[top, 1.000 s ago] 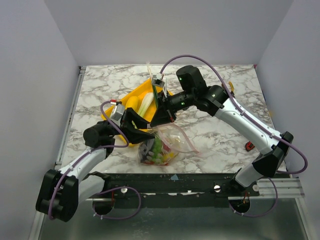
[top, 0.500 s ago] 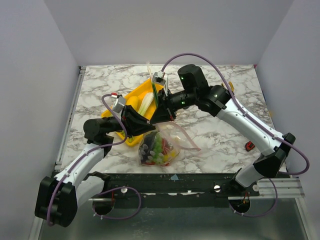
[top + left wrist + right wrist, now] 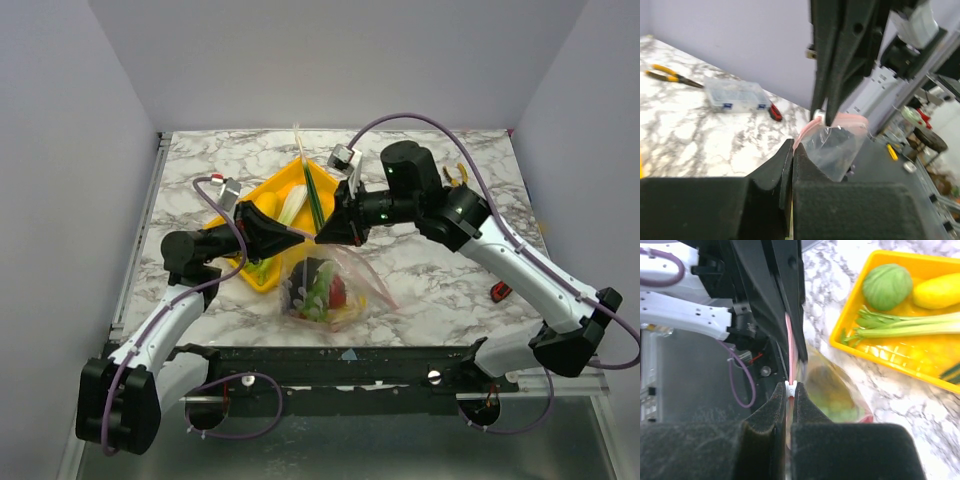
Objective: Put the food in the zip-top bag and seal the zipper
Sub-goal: Zip the zipper food storage bag at the center of the board.
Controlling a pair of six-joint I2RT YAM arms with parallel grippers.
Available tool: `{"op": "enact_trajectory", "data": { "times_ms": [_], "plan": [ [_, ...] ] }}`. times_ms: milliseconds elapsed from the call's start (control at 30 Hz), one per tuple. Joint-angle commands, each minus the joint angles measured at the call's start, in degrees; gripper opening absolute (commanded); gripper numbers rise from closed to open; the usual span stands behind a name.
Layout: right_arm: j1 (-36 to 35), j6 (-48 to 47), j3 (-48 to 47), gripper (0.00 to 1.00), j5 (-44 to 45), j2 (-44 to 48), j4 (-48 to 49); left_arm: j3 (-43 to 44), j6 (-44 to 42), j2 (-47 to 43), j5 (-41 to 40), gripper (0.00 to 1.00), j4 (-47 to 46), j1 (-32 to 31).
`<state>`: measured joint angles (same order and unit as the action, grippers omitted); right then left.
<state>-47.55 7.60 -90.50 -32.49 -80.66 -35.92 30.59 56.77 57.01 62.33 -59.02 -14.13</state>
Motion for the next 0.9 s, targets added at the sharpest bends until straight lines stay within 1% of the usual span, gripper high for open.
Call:
{"op": "enact_trajectory", "data": {
  "times_ms": [0,67,167,233,300,467,633,733,800,833,867],
  "plan": [
    [-0.3,-0.5,2.9,0.0,7.8,5.6,-2.9,1.2,2.3,0.2,-4.8,0.0,-1.5,7.9],
    [-0.3,-0.7,4.2,0.0,10.0,7.5,-4.7,1.3,1.1,-0.4,-5.8,0.0,1.1,11.7],
    [-0.3,-0.3,7.8,0.0,13.5,11.5,-6.0,2.1,-2.1,-1.3,-6.8,0.0,5.7,15.4],
    [-0.3,0.2,11.0,0.0,16.8,13.9,-6.2,2.5,-2.8,-1.4,-6.6,0.0,6.6,16.6],
    [-0.3,0.7,13.4,0.0,18.8,15.7,-7.1,2.8,-3.6,-1.4,-6.5,0.0,7.6,17.0],
    [-0.3,3.2,20.0,0.0,20.5,20.7,-5.0,2.9,-4.2,-1.4,-6.0,0.0,8.4,17.0],
    [-0.3,5.8,20.8,0.0,24.5,24.0,-6.8,2.9,-6.9,-3.0,-6.4,0.0,12.4,16.9],
    [-0.2,7.8,22.6,0.0,24.6,26.2,-7.5,3.1,-7.3,-3.0,-6.0,0.0,13.5,17.0],
    [-0.3,9.4,23.7,0.0,25.1,27.4,-7.9,3.6,-8.6,-2.5,-6.7,0.0,15.5,15.9],
    [-0.3,10.3,23.7,0.07,25.6,27.4,-8.1,4.0,-9.5,-1.9,-7.4,0.0,16.7,14.7],
    [-0.3,11.4,23.3,0.22,26.5,27.4,-8.3,4.7,-11.3,-1.2,-8.0,0.0,18.0,12.2]
  ]
}}
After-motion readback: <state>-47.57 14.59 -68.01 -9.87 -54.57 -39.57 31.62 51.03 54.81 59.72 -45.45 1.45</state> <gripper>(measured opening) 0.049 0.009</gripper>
